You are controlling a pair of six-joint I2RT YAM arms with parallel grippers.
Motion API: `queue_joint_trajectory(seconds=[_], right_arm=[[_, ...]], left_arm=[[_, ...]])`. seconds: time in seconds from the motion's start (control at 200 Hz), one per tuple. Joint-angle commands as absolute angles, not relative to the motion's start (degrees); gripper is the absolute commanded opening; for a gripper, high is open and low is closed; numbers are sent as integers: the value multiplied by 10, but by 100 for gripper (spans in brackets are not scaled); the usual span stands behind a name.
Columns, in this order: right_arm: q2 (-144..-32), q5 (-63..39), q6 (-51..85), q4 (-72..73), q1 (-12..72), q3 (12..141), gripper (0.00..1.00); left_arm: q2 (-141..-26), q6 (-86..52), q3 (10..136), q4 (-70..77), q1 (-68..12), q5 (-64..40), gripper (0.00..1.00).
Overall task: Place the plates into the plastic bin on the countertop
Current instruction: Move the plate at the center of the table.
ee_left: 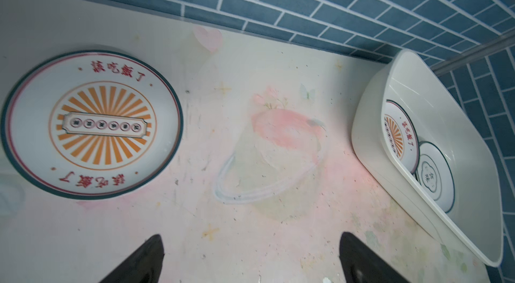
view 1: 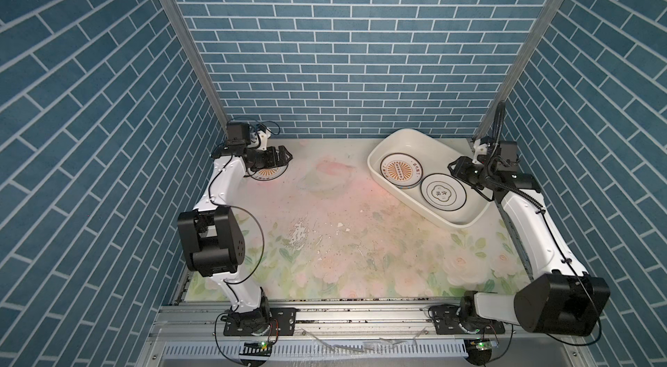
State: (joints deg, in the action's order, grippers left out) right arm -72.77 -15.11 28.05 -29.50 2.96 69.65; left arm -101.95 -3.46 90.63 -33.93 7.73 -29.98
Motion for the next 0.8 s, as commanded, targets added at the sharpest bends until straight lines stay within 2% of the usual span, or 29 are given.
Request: queue_joint_trajectory(seconds=[0.0, 0.135, 0.265, 0.54, 0.795], right_arm=[[-693, -200, 311, -212, 81, 661, 46], [-692, -209, 305, -189, 158, 648, 45], [-714, -226, 317, -143, 213, 632, 45], [-788, -254, 331, -109, 258, 634, 45], [-811, -249, 332, -129, 267, 634, 45]], left_arm=[[-1064, -34, 957, -325, 85, -252, 100], [-1138, -35, 1039, -333, 94, -192, 99], [-1243, -5, 1185, -402, 94, -144, 99], [-1383, 58, 1355, -489, 96, -62, 100], [-1403, 71, 1331, -444, 108, -24, 99]])
